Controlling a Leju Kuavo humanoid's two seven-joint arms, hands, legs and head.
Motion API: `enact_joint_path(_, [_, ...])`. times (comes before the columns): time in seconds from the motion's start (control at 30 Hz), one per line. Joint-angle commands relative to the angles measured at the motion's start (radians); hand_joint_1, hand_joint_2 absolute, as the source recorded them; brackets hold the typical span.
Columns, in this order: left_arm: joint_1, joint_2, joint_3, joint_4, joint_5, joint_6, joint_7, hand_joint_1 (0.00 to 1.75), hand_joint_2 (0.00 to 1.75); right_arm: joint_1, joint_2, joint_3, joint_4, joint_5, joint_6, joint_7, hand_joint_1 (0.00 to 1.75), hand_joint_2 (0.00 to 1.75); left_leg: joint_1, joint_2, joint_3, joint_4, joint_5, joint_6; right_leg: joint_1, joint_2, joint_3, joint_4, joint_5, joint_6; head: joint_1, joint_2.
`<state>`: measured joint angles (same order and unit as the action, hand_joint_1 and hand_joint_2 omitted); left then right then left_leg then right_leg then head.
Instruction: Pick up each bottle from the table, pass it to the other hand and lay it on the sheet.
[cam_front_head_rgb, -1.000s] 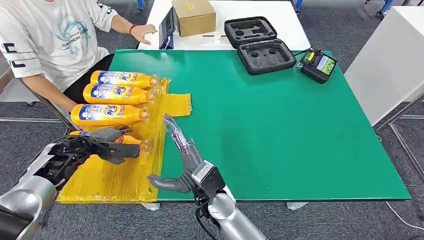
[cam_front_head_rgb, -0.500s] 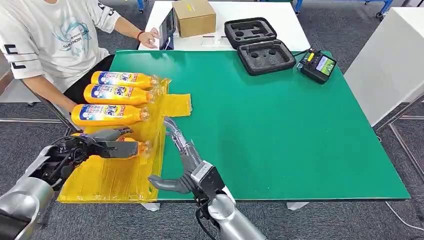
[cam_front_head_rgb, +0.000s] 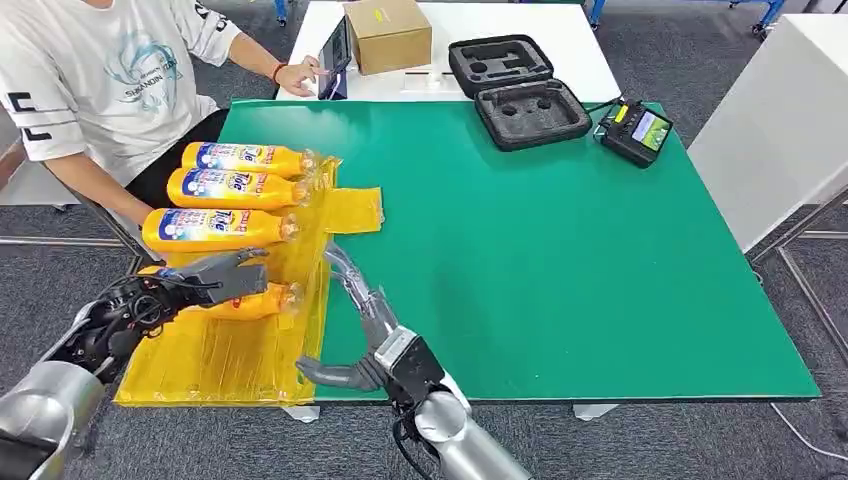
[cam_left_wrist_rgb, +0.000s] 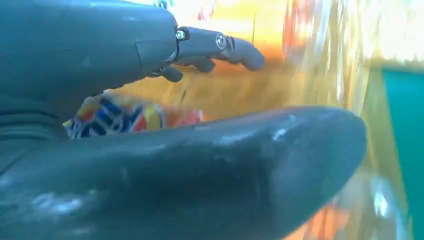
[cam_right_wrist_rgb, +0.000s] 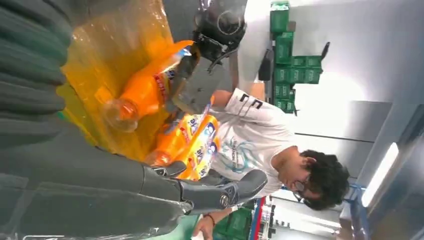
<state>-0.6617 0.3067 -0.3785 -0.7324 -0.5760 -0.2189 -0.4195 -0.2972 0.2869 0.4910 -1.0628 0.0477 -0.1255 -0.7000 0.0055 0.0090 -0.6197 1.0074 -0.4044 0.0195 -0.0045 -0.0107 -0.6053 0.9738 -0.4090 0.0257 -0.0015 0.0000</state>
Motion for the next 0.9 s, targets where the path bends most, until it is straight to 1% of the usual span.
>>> enact_joint_path(0.03, [0.077, -0.077, 0.109, -0.102, 0.008, 0.261, -0.046, 0.00, 0.00, -0.033, -0.013, 0.008, 0.077, 0.012, 0.011, 0.004, 0.00, 1.75, 0.000, -0.003, 0.004, -0.001, -0.001, -0.001, 0.000, -0.002, 0.005, -0.001, -0.002, 0.000, 0.000, 0.000])
enact_joint_path(0.1, [0.133, -0.099, 0.180, -0.181, 0.057, 0.352, -0.089, 0.00, 0.00, -0.035, -0.009, 0.011, 0.088, 0.012, 0.016, 0.006, 0.00, 1.75, 0.000, -0.001, 0.003, -0.001, -0.001, 0.000, 0.000, -0.001, 0.003, -0.001, -0.001, 0.000, 0.001, 0.000])
enact_joint_path(0.13, [0.177, -0.113, 0.221, -0.246, 0.074, 0.420, -0.116, 0.00, 0.00, -0.032, -0.006, 0.013, 0.090, 0.012, 0.013, 0.007, 0.00, 1.75, 0.000, -0.001, 0.004, -0.002, -0.002, -0.001, 0.000, 0.000, 0.005, -0.002, -0.002, 0.000, 0.000, 0.000])
enact_joint_path(0.2, [0.245, -0.132, 0.265, -0.338, 0.115, 0.470, -0.152, 0.00, 0.00, -0.030, -0.006, 0.017, 0.092, 0.012, 0.007, 0.004, 0.00, 1.75, 0.000, 0.000, 0.002, -0.001, -0.001, 0.000, 0.000, 0.001, 0.002, -0.002, -0.001, 0.000, 0.000, 0.000])
enact_joint_path(0.23, [0.254, -0.130, 0.265, -0.356, 0.115, 0.470, -0.152, 0.00, 0.00, -0.030, -0.006, 0.018, 0.092, 0.012, 0.006, 0.003, 0.00, 1.75, 0.000, 0.000, 0.004, -0.002, -0.002, -0.001, 0.000, 0.002, 0.004, -0.001, -0.002, 0.000, 0.000, 0.000])
enact_joint_path(0.37, [0.257, -0.129, 0.266, -0.364, 0.115, 0.470, -0.150, 0.00, 0.00, -0.031, -0.007, 0.018, 0.092, 0.012, 0.006, 0.003, 0.00, 1.75, 0.000, 0.000, 0.000, -0.001, -0.001, -0.001, 0.000, 0.001, -0.001, -0.001, -0.001, 0.000, 0.000, 0.000])
enact_joint_path(0.4, [0.273, -0.148, 0.298, -0.395, 0.127, 0.528, -0.191, 0.00, 0.00, -0.030, -0.007, 0.017, 0.091, 0.010, 0.001, 0.002, 0.00, 1.75, 0.000, -0.001, 0.002, -0.001, -0.002, -0.001, 0.000, 0.001, 0.002, -0.001, -0.002, -0.001, 0.000, 0.000])
enact_joint_path(0.43, [0.299, -0.166, 0.320, -0.428, 0.150, 0.559, -0.219, 0.00, 0.00, -0.030, -0.008, 0.019, 0.091, 0.007, -0.002, 0.002, 0.00, 1.75, 0.000, 0.000, 0.001, -0.001, -0.002, -0.001, 0.000, 0.000, 0.001, -0.001, -0.002, -0.001, 0.000, 0.000])
enact_joint_path(0.47, [0.339, -0.183, 0.339, -0.493, 0.195, 0.563, -0.243, 0.00, 0.00, -0.029, -0.009, 0.021, 0.091, 0.004, -0.004, 0.002, 0.00, 1.75, 0.000, 0.000, -0.001, 0.000, -0.001, -0.001, 0.000, 0.001, -0.001, -0.001, -0.001, 0.000, 0.000, 0.000])
enact_joint_path(0.5, [0.386, -0.192, 0.345, -0.560, 0.217, 0.566, -0.251, 0.00, 0.00, -0.027, -0.012, 0.025, 0.091, 0.001, -0.006, 0.002, 0.00, 1.75, 0.000, 0.000, 0.001, -0.001, -0.002, -0.001, 0.000, 0.001, 0.001, -0.001, -0.002, 0.000, 0.000, 0.000])
enact_joint_path(0.57, [0.460, -0.223, 0.373, -0.670, 0.336, 0.517, -0.274, 0.00, 0.00, -0.018, -0.018, 0.021, 0.091, -0.004, -0.018, 0.002, 0.00, 1.75, 0.000, 0.001, 0.000, -0.001, -0.002, 0.000, 0.000, 0.002, 0.000, -0.001, -0.001, 0.000, 0.000, 0.000])
enact_joint_path(0.63, [0.505, -0.256, 0.401, -0.746, 0.432, 0.498, -0.279, 0.00, 0.00, -0.009, -0.020, 0.009, 0.084, -0.008, -0.034, 0.002, 0.00, 1.75, 0.000, 0.002, 0.002, -0.001, -0.003, 0.000, 0.000, 0.003, 0.002, -0.002, -0.002, 0.000, 0.000, 0.000])
enact_joint_path(0.67, [0.532, -0.280, 0.418, -0.795, 0.466, 0.514, -0.279, 0.00, 0.00, 0.001, -0.022, 0.001, 0.067, -0.007, -0.055, 0.002, 0.00, 1.75, 0.000, 0.001, 0.000, -0.001, -0.002, 0.000, 0.000, 0.002, 0.000, -0.002, -0.001, 0.000, 0.000, 0.000])
enact_joint_path(0.7, [0.553, -0.297, 0.424, -0.819, 0.478, 0.530, -0.279, 0.00, 0.00, 0.011, -0.025, -0.003, 0.049, -0.002, -0.075, 0.002, 0.00, 1.75, 0.000, 0.001, 0.003, -0.001, -0.004, 0.000, 0.000, 0.002, 0.003, -0.002, -0.003, 0.000, 0.000, 0.000])
enact_joint_path(0.73, [0.589, -0.329, 0.439, -0.845, 0.532, 0.531, -0.279, 0.00, 0.00, 0.026, -0.031, -0.008, 0.022, 0.002, -0.110, 0.002, 0.00, 1.75, 0.000, 0.000, 0.000, -0.001, -0.003, 0.000, 0.000, 0.001, 0.000, -0.002, -0.002, 0.000, 0.000, 0.000])
enact_joint_path(0.77, [0.624, -0.346, 0.443, -0.869, 0.549, 0.539, -0.279, 0.00, 0.00, 0.039, -0.040, -0.011, -0.001, 0.005, -0.128, 0.002, 0.00, 1.75, 0.000, 0.001, -0.001, -0.001, -0.002, 0.000, 0.000, 0.001, -0.001, -0.002, -0.002, 0.000, 0.000, 0.000])
enact_joint_path(0.83, [0.624, -0.346, 0.443, -0.869, 0.549, 0.539, -0.279, 0.00, 0.00, 0.039, -0.040, -0.011, -0.001, 0.005, -0.128, 0.002, 0.00, 1.75, -0.001, 0.001, 0.001, -0.001, -0.004, -0.001, -0.001, 0.001, 0.001, -0.002, -0.003, 0.000, 0.000, 0.000])
enact_joint_path(0.9, [0.624, -0.346, 0.443, -0.869, 0.549, 0.539, -0.279, 0.00, 0.00, 0.039, -0.040, -0.011, -0.001, 0.005, -0.128, 0.002, 0.00, 1.75, 0.000, 0.001, -0.002, 0.000, -0.003, -0.001, 0.000, 0.001, -0.001, -0.001, -0.002, 0.000, 0.000, 0.000])
